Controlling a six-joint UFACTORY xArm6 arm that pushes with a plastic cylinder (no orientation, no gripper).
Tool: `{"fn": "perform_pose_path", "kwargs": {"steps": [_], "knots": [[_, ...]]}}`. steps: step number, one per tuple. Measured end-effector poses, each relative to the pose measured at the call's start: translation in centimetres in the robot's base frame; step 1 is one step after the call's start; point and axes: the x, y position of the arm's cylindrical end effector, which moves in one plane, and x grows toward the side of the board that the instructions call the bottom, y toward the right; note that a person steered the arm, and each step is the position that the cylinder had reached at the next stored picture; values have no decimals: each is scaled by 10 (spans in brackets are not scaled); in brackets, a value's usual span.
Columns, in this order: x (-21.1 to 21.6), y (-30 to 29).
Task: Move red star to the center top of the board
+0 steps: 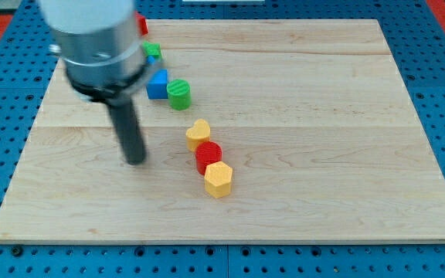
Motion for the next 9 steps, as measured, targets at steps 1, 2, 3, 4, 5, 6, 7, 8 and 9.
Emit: {"fn": "perform_pose_path", "kwargs": {"steps": [1, 2, 3, 4, 5, 6, 7, 8, 9], "knots": [[-105, -72], [-197, -100], [-253, -93], [-271, -41], [-274, -40], [-294, -40], [-298, -29], [-291, 13], [-287, 91]]}}
